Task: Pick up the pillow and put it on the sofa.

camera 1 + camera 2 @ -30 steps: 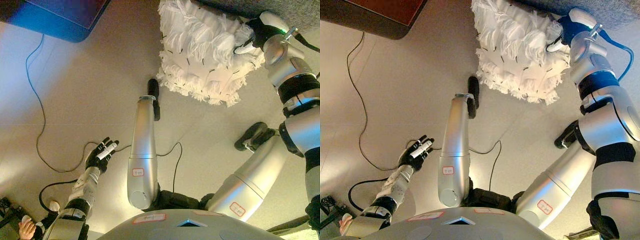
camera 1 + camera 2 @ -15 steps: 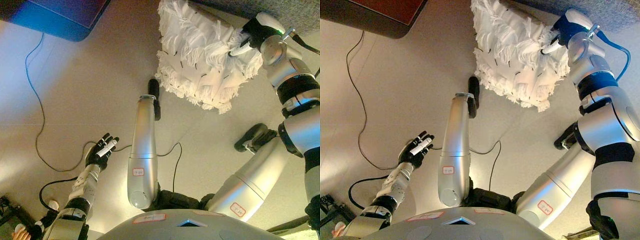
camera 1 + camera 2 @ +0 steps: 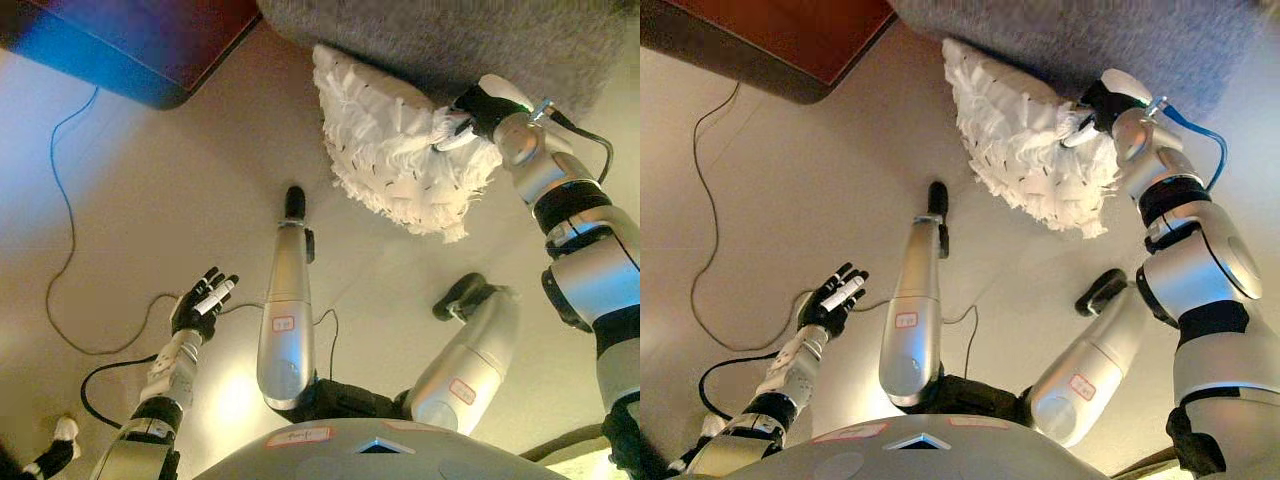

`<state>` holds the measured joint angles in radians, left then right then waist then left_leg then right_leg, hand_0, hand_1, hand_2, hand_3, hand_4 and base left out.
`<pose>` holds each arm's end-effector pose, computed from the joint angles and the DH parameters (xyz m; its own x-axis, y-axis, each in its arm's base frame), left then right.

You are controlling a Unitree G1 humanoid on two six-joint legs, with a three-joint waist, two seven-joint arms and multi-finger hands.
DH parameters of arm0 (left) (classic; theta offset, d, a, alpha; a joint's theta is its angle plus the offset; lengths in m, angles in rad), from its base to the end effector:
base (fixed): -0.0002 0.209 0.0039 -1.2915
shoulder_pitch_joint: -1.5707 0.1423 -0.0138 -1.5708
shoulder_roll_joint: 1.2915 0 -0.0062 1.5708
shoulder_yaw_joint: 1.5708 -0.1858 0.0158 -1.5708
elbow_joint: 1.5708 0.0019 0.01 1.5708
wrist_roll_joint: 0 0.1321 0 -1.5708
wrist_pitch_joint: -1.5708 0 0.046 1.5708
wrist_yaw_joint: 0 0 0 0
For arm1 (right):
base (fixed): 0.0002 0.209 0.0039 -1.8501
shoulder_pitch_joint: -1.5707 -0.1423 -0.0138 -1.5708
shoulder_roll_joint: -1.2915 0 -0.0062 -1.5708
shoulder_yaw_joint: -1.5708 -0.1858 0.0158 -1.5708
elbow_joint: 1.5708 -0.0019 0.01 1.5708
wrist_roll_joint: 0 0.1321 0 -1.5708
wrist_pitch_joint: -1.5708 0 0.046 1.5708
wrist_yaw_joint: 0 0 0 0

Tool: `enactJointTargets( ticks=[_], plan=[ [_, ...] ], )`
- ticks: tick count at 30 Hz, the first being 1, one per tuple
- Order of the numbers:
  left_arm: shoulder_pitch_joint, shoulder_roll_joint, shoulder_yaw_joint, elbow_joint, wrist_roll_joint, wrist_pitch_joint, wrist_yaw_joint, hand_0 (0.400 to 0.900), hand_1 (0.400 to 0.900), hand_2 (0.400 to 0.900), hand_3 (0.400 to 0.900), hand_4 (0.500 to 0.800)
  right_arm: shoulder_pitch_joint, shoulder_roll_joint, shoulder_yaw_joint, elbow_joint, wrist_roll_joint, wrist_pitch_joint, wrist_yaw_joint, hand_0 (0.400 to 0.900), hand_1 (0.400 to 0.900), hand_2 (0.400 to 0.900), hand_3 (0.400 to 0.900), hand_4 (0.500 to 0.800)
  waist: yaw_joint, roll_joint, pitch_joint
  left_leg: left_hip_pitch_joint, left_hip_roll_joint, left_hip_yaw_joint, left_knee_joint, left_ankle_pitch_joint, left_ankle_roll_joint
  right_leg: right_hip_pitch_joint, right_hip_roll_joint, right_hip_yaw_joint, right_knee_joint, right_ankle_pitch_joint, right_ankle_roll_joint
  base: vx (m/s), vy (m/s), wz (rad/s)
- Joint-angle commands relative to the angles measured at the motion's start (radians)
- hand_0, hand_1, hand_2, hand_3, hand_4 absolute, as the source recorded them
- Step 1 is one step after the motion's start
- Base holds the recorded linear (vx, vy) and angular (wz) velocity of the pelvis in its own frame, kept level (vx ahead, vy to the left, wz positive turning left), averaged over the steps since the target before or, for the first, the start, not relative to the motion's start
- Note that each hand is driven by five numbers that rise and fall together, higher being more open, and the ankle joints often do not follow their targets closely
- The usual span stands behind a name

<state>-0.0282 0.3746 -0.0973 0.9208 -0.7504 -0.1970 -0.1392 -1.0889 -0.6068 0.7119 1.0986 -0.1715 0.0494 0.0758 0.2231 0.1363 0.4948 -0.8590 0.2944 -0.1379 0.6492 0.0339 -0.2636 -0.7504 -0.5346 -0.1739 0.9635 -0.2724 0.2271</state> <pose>0.1340 0.2623 -0.0669 0.7927 0.1826 -0.5816 -0.3529 0.9154 -0.1935 0.3543 -0.2309 0.1627 0.9757 -0.0606 -0.2103 -0.1767 0.3489 -0.9204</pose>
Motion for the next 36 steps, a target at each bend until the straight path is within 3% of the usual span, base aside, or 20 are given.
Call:
enactJointTargets(
  ticks=[1, 7, 12, 16, 18, 20, 22, 24, 26, 27, 28, 29, 32, 35, 36],
  plan=[
    [0.029, 0.088, -0.010, 0.018, 0.060, -0.021, 0.045, 0.900, 0.900, 0.900, 0.900, 0.800, -0.013, -0.049, -0.141, -0.123, 0.030, -0.091, -0.001, 0.400, 0.400, 0.400, 0.400, 0.500, 0.031, -0.042, -0.085, 0.201, 0.096, -0.010, -0.121, 0.029, 0.007, 0.049, -0.040, 0.108, -0.277, 0.293, 0.035, 0.07, -0.073, -0.06],
    [0.021, 0.105, -0.011, -0.001, 0.115, 0.020, 0.073, 0.900, 0.900, 0.900, 0.900, 0.800, 0.107, -0.088, -0.169, -0.221, 0.017, -0.083, 0.059, 0.400, 0.400, 0.400, 0.400, 0.500, 0.017, -0.079, -0.138, 0.371, 0.102, 0.033, -0.234, 0.058, 0.015, 0.274, -0.048, 0.014, -0.457, 0.354, 0.035, 0.12, -0.101, 0.03],
    [0.035, 0.099, -0.003, 0.036, 0.199, 0.038, 0.090, 0.900, 0.900, 0.900, 0.900, 0.800, 0.191, -0.126, -0.179, -0.295, 0.033, -0.115, 0.103, 0.400, 0.400, 0.400, 0.400, 0.500, 0.005, -0.107, -0.190, 0.515, 0.098, 0.107, -0.338, 0.084, 0.020, 0.479, -0.013, -0.087, -0.617, 0.400, 0.035, 0.11, -0.121, 0.01],
    [0.042, 0.097, -0.004, 0.083, 0.339, 0.077, 0.122, 0.900, 0.900, 0.900, 0.900, 0.800, 0.266, -0.154, -0.185, -0.404, 0.039, -0.133, 0.152, 0.400, 0.400, 0.400, 0.400, 0.500, -0.019, -0.136, -0.255, 0.645, 0.073, 0.160, -0.451, 0.107, 0.041, 0.620, 0.055, -0.111, -0.696, 0.396, 0.035, 0.13, -0.134, 0.00],
    [0.028, 0.102, -0.013, 0.107, 0.380, 0.096, 0.134, 0.900, 0.900, 0.900, 0.900, 0.800, 0.292, -0.166, -0.189, -0.436, 0.047, -0.136, 0.168, 0.400, 0.400, 0.400, 0.400, 0.500, -0.039, -0.146, -0.285, 0.689, 0.071, 0.164, -0.499, 0.119, 0.053, 0.649, 0.104, -0.069, -0.684, 0.372, 0.032, 0.13, -0.169, 0.31],
    [-0.005, 0.106, -0.029, 0.130, 0.411, 0.124, 0.133, 0.900, 0.900, 0.900, 0.900, 0.800, 0.325, -0.190, -0.201, -0.477, 0.071, -0.129, 0.189, 0.400, 0.400, 0.400, 0.400, 0.500, -0.071, -0.161, -0.321, 0.736, 0.077, 0.152, -0.547, 0.133, 0.064, 0.688, 0.190, -0.021, -0.664, 0.305, 0.017, 0.15, -0.300, 0.56],
    [-0.021, 0.091, -0.029, 0.138, 0.389, 0.132, 0.139, 0.900, 0.900, 0.900, 0.900, 0.800, 0.332, -0.208, -0.196, -0.500, 0.087, -0.134, 0.210, 0.400, 0.400, 0.400, 0.400, 0.500, -0.082, -0.171, -0.347, 0.789, 0.087, 0.133, -0.611, 0.150, 0.062, 0.727, 0.246, -0.018, -0.676, 0.258, -0.006, 0.10, -0.293, 0.11],
    [-0.020, 0.062, 0.000, 0.150, 0.371, 0.130, 0.156, 0.900, 0.900, 0.900, 0.900, 0.800, 0.312, -0.210, -0.194, -0.504, 0.095, -0.139, 0.238, 0.400, 0.400, 0.400, 0.400, 0.500, -0.084, -0.185, -0.362, 0.833, 0.123, 0.136, -0.642, 0.189, 0.041, 0.762, 0.310, -0.015, -0.707, 0.218, -0.053, 0.07, -0.271, -0.17],
    [-0.008, 0.041, 0.016, 0.172, 0.405, 0.109, 0.155, 0.900, 0.900, 0.900, 0.900, 0.800, 0.304, -0.216, -0.202, -0.517, 0.098, -0.125, 0.242, 0.400, 0.400, 0.400, 0.400, 0.500, -0.079, -0.206, -0.357, 0.784, 0.159, 0.123, -0.575, 0.309, 0.013, 0.803, 0.348, -0.024, -0.737, 0.208, -0.085, 0.06, -0.275, -0.05],
    [0.000, 0.034, 0.018, 0.180, 0.411, 0.109, 0.152, 0.900, 0.900, 0.900, 0.900, 0.800, 0.304, -0.226, -0.198, -0.527, 0.106, -0.117, 0.242, 0.400, 0.400, 0.400, 0.400, 0.500, -0.073, -0.219, -0.354, 0.760, 0.154, 0.101, -0.545, 0.310, 0.023, 0.820, 0.350, -0.029, -0.751, 0.209, -0.092, 0.09, -0.237, -0.19],
    [0.008, 0.027, 0.021, 0.187, 0.411, 0.108, 0.151, 0.900, 0.900, 0.900, 0.900, 0.800, 0.303, -0.235, -0.192, -0.535, 0.114, -0.114, 0.235, 0.400, 0.400, 0.400, 0.400, 0.500, -0.064, -0.227, -0.353, 0.745, 0.126, 0.073, -0.521, 0.291, 0.039, 0.834, 0.350, -0.034, -0.764, 0.210, -0.096, 0.15, -0.157, -0.50],
    [0.021, 0.018, 0.028, 0.201, 0.395, 0.107, 0.149, 0.900, 0.900, 0.900, 0.900, 0.800, 0.299, -0.245, -0.181, -0.546, 0.137, -0.110, 0.230, 0.400, 0.400, 0.400, 0.400, 0.500, -0.048, -0.228, -0.355, 0.734, 0.061, 0.049, -0.518, 0.253, 0.061, 0.848, 0.354, -0.046, -0.778, 0.214, -0.097, 0.24, -0.091, -0.55],
    [0.037, 0.019, 0.035, 0.236, 0.415, 0.098, 0.115, 0.900, 0.900, 0.900, 0.900, 0.800, 0.307, -0.269, -0.205, -0.539, 0.142, -0.094, 0.254, 0.400, 0.400, 0.400, 0.400, 0.500, -0.026, -0.211, -0.374, 0.688, -0.008, 0.123, -0.607, 0.295, 0.051, 0.910, 0.375, -0.109, -0.802, 0.215, -0.088, 0.32, 0.014, -0.12],
    [0.052, 0.009, 0.025, 0.243, 0.436, 0.077, 0.112, 0.900, 0.900, 0.900, 0.900, 0.800, 0.323, -0.281, -0.228, -0.527, 0.129, -0.106, 0.254, 0.400, 0.400, 0.400, 0.400, 0.500, 0.008, -0.198, -0.382, 0.587, -0.089, 0.107, -0.617, 0.348, 0.054, 0.980, 0.407, -0.111, -0.808, 0.162, -0.094, 0.36, 0.109, -0.20],
    [0.043, 0.009, 0.025, 0.247, 0.442, 0.080, 0.113, 0.900, 0.900, 0.900, 0.900, 0.800, 0.323, -0.283, -0.238, -0.524, 0.128, -0.107, 0.250, 0.400, 0.400, 0.400, 0.400, 0.500, 0.011, -0.201, -0.386, 0.560, -0.104, 0.124, -0.598, 0.323, 0.066, 1.003, 0.410, -0.111, -0.803, 0.125, -0.100, 0.44, 0.200, -0.28]
  ],
)
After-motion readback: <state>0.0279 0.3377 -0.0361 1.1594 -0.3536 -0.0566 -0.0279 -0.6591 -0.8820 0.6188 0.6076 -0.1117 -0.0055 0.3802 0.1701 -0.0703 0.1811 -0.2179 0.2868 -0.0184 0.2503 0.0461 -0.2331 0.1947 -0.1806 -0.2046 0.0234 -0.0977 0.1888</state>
